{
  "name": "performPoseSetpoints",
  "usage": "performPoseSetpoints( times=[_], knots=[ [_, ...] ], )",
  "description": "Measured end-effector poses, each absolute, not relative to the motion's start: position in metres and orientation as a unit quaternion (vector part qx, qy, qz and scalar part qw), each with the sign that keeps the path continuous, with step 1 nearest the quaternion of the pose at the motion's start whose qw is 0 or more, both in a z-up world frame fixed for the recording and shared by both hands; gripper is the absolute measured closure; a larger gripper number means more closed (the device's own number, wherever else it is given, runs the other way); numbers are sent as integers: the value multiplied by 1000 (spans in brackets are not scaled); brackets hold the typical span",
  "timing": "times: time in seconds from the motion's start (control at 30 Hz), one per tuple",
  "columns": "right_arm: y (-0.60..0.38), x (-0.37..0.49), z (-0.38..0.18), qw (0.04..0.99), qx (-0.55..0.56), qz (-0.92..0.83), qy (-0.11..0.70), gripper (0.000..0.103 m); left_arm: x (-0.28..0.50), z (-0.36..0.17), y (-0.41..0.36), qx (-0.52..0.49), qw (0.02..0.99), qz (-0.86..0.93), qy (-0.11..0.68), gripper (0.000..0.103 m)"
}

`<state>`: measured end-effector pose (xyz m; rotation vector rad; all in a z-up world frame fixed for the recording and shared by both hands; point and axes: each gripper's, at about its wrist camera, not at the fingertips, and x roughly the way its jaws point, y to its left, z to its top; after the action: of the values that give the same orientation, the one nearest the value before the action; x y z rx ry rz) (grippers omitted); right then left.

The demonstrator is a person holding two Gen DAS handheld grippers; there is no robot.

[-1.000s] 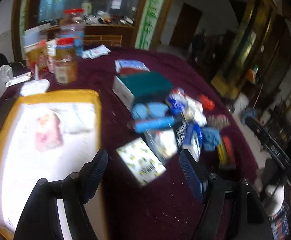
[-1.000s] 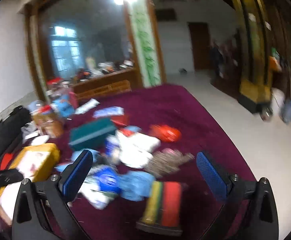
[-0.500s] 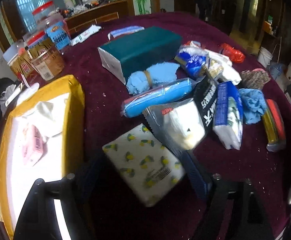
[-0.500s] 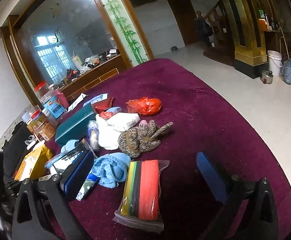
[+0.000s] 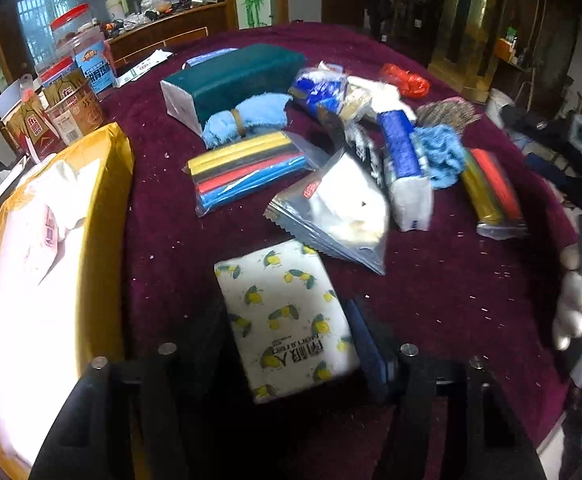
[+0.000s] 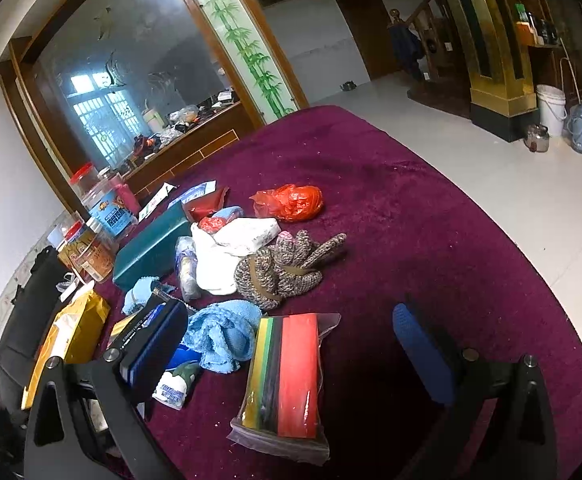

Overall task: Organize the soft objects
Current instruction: 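Grasp the white lemon-print tissue pack with the left tool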

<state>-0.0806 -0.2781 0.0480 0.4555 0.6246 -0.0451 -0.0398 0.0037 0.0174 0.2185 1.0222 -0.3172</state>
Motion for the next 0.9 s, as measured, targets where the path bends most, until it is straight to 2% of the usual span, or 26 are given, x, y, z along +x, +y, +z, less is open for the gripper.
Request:
performPoseSetpoints(
  times=[0.1,0.13,0.43,0.57,0.63,0.7,0.87,0.9],
  knots=[
    [-282,-81,47,924,231,-25,303,0,-37,11,3,75,861,-140,483,35],
    [-284,-81,47,923,235,-26,303,0,-36,11,4,71,862,-139,482,46],
    [-297,-79,41,911,273,-19,308,0,-88,53,47,-71,876,-206,431,47],
    [-303,-75,34,900,294,-12,322,0,-106,72,64,-91,881,-223,407,47],
    [-304,-69,29,887,300,-3,351,8,-113,80,73,-92,886,-224,396,46],
    [-300,-69,30,880,288,-7,377,12,-121,84,85,-98,888,-225,388,46],
    [-261,-60,36,885,176,-16,430,19,-118,78,99,-118,884,-224,393,46],
    [-250,-55,34,884,146,-20,445,25,-117,76,101,-123,883,-223,395,46]
  ],
)
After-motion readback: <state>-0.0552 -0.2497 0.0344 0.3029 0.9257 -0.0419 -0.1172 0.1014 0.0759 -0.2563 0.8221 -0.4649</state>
